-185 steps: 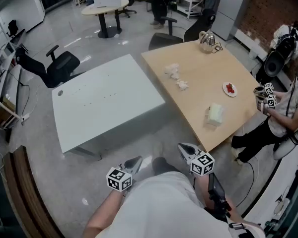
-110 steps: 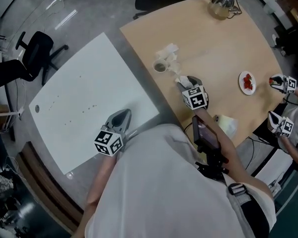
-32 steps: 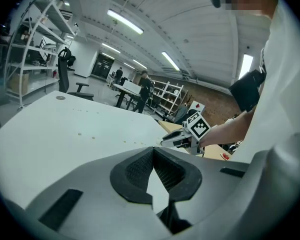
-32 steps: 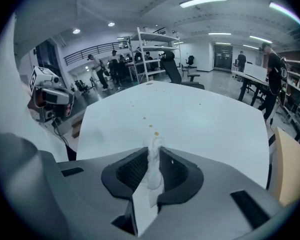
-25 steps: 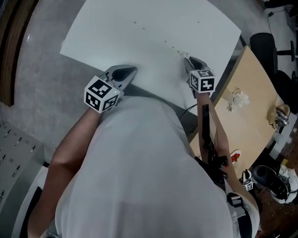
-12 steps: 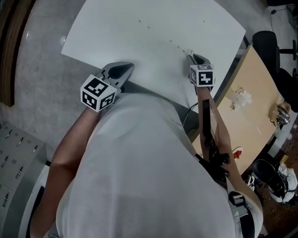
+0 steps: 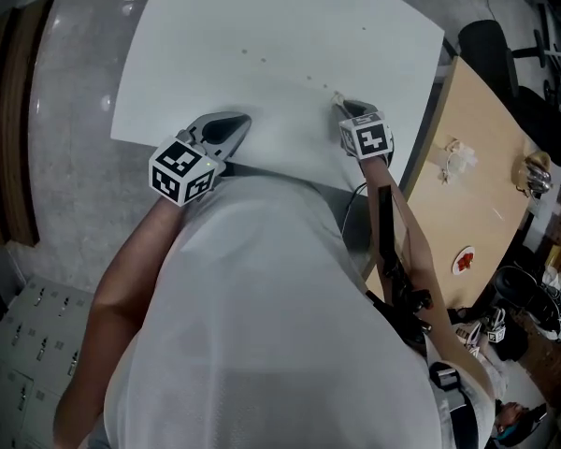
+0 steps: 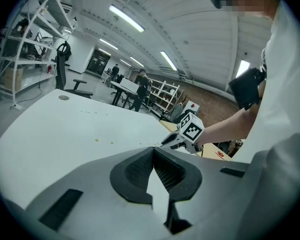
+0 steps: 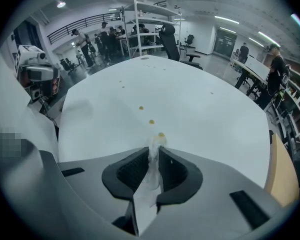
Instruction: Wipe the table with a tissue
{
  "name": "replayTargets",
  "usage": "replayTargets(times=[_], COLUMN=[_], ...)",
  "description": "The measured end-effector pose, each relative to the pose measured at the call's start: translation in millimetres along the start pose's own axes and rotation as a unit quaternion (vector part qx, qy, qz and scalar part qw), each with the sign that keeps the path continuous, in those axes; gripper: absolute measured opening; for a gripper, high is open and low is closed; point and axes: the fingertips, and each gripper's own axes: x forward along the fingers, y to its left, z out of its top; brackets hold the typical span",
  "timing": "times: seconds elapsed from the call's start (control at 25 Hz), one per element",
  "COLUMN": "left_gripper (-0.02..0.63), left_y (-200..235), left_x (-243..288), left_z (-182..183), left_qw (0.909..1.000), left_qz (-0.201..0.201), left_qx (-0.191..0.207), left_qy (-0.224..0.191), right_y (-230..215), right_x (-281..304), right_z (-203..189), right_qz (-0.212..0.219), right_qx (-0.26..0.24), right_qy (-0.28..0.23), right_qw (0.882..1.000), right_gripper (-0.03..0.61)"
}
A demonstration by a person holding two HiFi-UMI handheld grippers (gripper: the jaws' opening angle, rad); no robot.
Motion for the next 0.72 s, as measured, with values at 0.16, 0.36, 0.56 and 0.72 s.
replayTargets(times=[0.16,0.36,0.56,0.72], left_gripper=[0.006,0.006,0.006,0.006], left_y=[3.9,7.5,13.7,18.3], left_x=[2.9,8.5,8.3,2.6], left_z=[7.3,11.8,16.7,13.6], left_qw=[0.9996,0.9985,0.9984,0.9989], left_qz=[-0.026,-0.052,-0.055,-0.046], left_qx=[0.011,0.014,0.012,0.006], left_qy=[0.007,0.005,-0.007,-0.010], right_y=[17.3,33.3,23.0,-25.6], right_x=[-2.8,-3.8,-14.4,-18.2], right_z=[-4.7,-12.3,-5.7,12.2], right_qz=[0.001,0.025,0.066,0.020], right_qx=[0.027,0.053,0.138,0.167], right_qy=[-0.007,-0.006,-0.040,-0.071], right_qw=[1.000,0.998,0.987,0.983], right_gripper=[0.066,0.067,0.067,0.067])
